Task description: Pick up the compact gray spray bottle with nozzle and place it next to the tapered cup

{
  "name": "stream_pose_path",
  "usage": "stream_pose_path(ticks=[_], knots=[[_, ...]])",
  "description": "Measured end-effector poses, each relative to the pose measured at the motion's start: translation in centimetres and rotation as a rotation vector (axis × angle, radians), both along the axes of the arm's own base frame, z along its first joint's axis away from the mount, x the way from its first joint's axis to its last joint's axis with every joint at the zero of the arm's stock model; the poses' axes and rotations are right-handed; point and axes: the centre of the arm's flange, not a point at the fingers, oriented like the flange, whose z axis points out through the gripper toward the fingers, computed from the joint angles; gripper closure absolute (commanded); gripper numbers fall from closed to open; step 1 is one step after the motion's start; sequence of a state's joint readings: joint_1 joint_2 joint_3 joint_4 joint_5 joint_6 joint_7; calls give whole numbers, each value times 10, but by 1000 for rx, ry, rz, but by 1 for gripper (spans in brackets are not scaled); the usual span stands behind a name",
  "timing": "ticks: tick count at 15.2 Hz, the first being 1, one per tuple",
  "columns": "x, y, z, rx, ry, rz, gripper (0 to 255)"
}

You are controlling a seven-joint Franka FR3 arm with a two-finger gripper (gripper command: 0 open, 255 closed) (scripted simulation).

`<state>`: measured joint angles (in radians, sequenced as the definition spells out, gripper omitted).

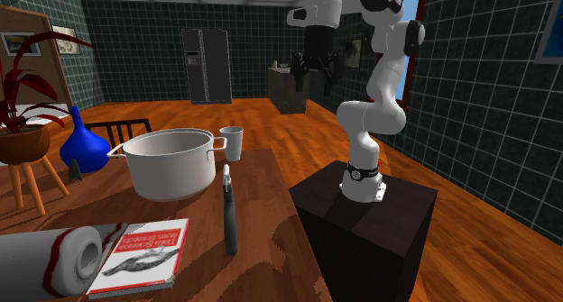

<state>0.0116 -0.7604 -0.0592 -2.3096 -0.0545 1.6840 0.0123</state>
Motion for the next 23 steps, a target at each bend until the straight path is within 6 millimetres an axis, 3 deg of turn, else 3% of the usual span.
stream_pose_path(ticks=[3,11,17,23], knots=[[9,-11,-6,3,6,37,0],[81,-74,-59,20,42,288,0],[147,-110,-104,32,70,483,0],[217,-130,-146,43,98,678,0]])
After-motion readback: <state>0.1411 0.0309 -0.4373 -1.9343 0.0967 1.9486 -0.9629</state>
